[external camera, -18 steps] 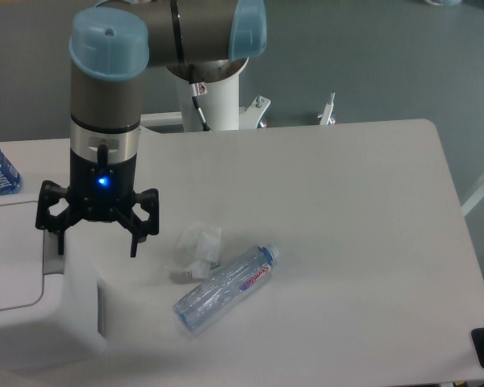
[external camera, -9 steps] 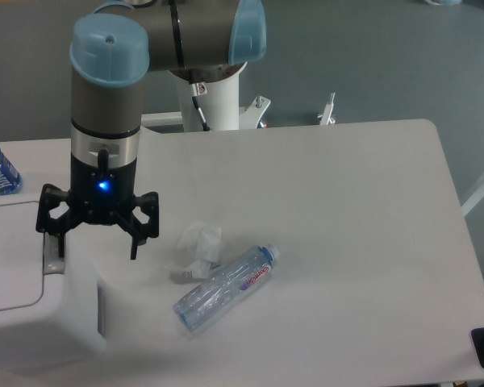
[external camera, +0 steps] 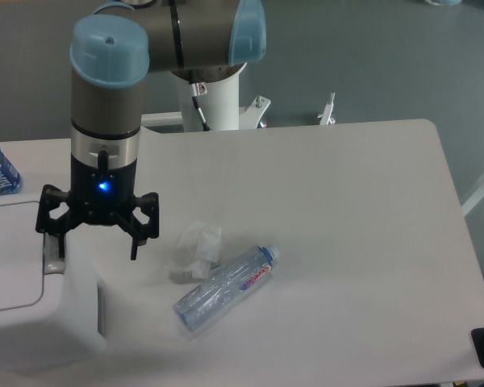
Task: Open the trash can
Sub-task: 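Lower the gripper onto the lid edge and push it open, then raise the gripper away from the opened trash can toward the bottle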
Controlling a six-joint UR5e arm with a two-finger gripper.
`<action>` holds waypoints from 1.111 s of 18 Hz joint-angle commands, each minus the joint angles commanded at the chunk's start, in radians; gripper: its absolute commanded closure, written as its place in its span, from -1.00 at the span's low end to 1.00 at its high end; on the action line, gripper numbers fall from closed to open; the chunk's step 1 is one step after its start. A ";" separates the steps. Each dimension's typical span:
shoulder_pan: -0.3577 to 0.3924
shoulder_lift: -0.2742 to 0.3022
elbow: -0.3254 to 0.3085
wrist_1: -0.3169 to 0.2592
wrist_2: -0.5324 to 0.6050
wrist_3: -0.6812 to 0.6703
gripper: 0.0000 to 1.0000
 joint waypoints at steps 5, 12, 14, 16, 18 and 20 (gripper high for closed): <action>0.000 -0.002 0.000 0.000 0.000 0.000 -1.00; 0.024 -0.003 0.104 0.029 0.021 0.009 -1.00; 0.054 -0.003 0.123 0.063 0.121 0.014 -1.00; 0.070 0.000 0.135 0.084 0.260 0.050 -1.00; 0.101 0.009 0.144 0.081 0.345 0.086 -1.00; 0.150 0.024 0.144 0.069 0.353 0.151 -1.00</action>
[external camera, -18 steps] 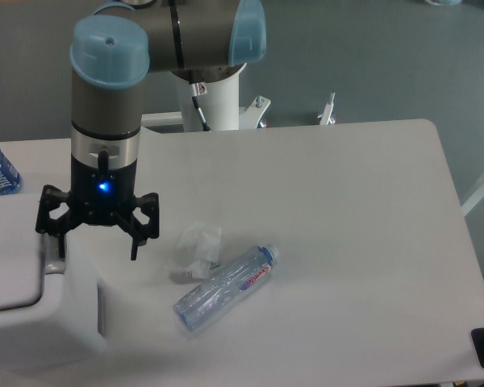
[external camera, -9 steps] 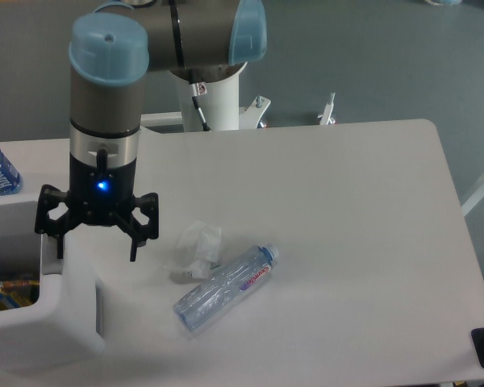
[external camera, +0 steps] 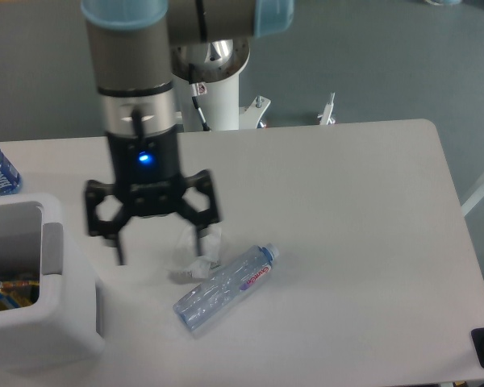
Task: Open the trash can
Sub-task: 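Raise the gripper away from the opened trash can toward the bottle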
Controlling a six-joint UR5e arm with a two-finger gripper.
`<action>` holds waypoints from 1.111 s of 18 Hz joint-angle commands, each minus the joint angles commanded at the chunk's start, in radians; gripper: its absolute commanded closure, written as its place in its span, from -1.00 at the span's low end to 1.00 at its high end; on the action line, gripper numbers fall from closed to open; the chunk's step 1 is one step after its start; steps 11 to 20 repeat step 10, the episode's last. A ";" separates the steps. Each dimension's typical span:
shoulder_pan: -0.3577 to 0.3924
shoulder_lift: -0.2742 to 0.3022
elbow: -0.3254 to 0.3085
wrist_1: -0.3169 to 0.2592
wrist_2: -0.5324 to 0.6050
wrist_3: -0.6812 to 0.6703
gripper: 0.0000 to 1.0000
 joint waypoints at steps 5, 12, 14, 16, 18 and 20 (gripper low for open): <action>0.068 0.046 -0.034 -0.173 0.087 0.427 -1.00; 0.143 0.077 -0.084 -0.175 0.112 0.620 -1.00; 0.143 0.077 -0.084 -0.175 0.112 0.620 -1.00; 0.143 0.077 -0.084 -0.175 0.112 0.620 -1.00; 0.143 0.077 -0.084 -0.175 0.112 0.620 -1.00; 0.143 0.077 -0.084 -0.175 0.112 0.620 -1.00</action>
